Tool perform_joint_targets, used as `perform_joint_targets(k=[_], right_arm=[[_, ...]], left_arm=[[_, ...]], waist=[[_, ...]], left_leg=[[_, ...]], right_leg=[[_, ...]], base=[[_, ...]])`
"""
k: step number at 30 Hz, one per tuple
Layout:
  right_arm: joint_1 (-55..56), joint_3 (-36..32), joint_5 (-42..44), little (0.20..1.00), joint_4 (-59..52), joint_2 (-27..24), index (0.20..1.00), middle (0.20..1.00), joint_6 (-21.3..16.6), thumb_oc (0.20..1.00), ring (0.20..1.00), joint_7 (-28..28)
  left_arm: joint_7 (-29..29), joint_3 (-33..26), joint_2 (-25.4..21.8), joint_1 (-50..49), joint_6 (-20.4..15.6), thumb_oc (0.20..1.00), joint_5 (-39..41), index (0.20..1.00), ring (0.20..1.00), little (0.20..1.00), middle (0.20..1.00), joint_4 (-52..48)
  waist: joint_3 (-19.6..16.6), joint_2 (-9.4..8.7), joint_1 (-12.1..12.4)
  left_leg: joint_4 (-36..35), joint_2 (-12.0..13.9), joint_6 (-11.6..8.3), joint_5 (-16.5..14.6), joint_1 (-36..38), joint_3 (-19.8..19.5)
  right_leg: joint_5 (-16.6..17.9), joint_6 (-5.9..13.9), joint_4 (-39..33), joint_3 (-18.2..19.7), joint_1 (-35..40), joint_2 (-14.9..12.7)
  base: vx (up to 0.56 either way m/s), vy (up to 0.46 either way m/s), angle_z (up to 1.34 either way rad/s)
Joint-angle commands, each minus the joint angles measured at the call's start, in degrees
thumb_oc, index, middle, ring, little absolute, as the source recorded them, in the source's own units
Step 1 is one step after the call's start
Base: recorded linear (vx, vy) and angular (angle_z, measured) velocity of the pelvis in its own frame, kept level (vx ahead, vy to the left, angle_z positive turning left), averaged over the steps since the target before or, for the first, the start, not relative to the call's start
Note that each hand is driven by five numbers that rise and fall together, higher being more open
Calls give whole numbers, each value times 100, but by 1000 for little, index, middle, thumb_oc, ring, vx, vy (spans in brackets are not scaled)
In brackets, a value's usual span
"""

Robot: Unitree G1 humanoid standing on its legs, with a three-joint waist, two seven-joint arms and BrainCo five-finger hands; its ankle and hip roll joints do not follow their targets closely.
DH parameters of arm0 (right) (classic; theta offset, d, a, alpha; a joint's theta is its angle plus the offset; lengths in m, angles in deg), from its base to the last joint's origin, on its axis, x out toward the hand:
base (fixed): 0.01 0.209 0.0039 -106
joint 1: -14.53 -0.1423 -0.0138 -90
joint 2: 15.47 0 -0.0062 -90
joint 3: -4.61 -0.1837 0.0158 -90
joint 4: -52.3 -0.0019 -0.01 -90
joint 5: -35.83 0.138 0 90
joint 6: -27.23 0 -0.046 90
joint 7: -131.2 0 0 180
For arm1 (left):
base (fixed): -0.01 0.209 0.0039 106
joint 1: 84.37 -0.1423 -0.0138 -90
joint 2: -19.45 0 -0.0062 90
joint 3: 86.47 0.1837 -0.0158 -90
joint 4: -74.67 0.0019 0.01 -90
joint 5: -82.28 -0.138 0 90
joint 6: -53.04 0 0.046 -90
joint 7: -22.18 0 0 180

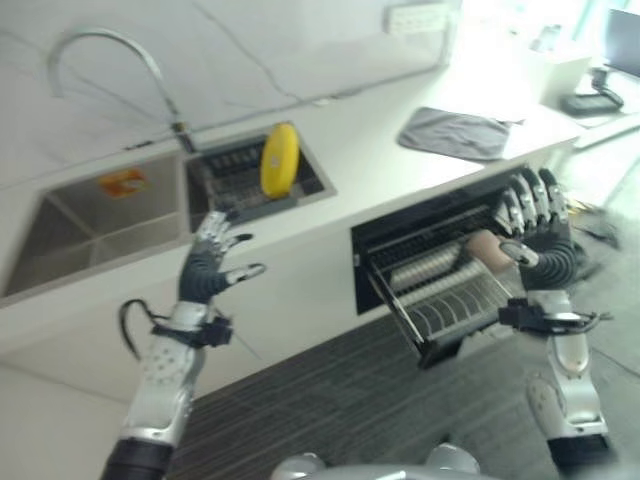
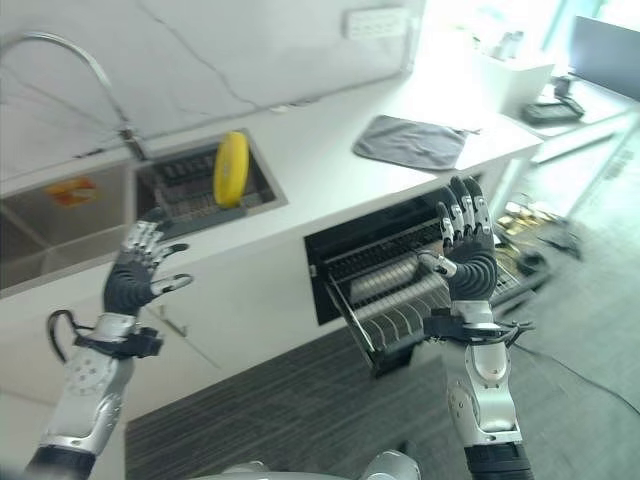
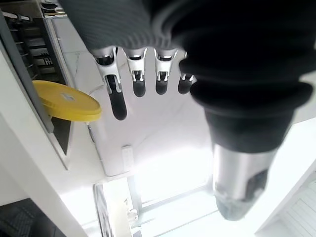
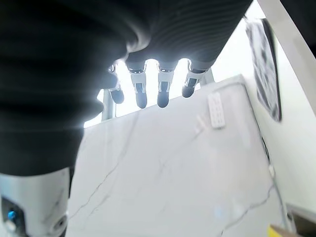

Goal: Place the dishes in the dishwasher.

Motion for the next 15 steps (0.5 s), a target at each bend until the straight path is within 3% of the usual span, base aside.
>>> perform_joint_targets(k=[1,2,4,11,12,13,14,15], right_arm=[[-216,-110,23,1000,-527,-105,1000,1000,-258,1000,1000,-60],[-294,-26,32,1000,-383,-147,1000,1000,-389,1000,1000,-33],[-298,-65,109,1000,-353,-146,1000,1000,-388,1000,1000,-46],[-349,24,0,1000,-431,-168,1000,1000,-195,1000,1000,-53],[-332,12,67,1000,-437,-209,1000,1000,-132,1000,1000,-118],[-381,-10,127,1000,-427,-344,1000,1000,-63,1000,1000,-155],[-419,5,170,1000,-411,-403,1000,1000,-15,1000,1000,-148],[-492,50,220,1000,-357,-451,1000,1000,-19,1000,1000,-131]], left_arm=[[-163,63,28,-9,-443,1000,-86,1000,1000,1000,1000,-540],[-319,190,44,98,-466,1000,-65,1000,1000,1000,1000,-445],[-233,241,131,135,-458,1000,-112,1000,1000,1000,1000,-353],[-301,226,185,155,-358,1000,-66,1000,1000,1000,1000,-376],[-289,169,198,126,-327,1000,-38,1000,1000,1000,1000,-388],[-377,163,216,101,-327,1000,-98,1000,1000,1000,1000,-425],[-407,184,237,83,-340,1000,-109,1000,1000,1000,1000,-422],[-433,198,260,92,-357,1000,-130,1000,1000,1000,1000,-419]], waist=[[-116,17,124],[-149,34,108],[-221,23,102],[-260,-10,117],[-276,-43,120],[-209,-126,137],[-151,-165,159],[-98,-163,178]], left_leg=[[-350,-36,-24,189,-306,-1192],[-554,-2,-96,375,-343,-1195],[-540,77,-167,430,-386,-1072],[-218,192,-253,354,-525,-970],[95,201,-296,136,-543,-1007],[932,243,-266,-183,-830,-1021],[1358,296,-276,-301,-1047,-1095],[1637,371,-259,-174,-1317,-1168]], right_leg=[[-592,230,-602,22,864,253],[-610,158,-1049,99,1060,396],[-514,180,-1284,30,1156,360],[-508,66,-1513,-87,1297,422],[-628,48,-1458,-42,1327,437],[-722,-76,-1281,-20,1253,406],[-742,-131,-1199,39,1234,397],[-709,-229,-1105,69,1139,425]], base=[[-49,-64,-81],[-32,-90,-49],[25,-152,-38],[22,-117,-7],[105,-162,-5],[81,-142,-6],[-71,-73,-10],[-23,87,-48]])
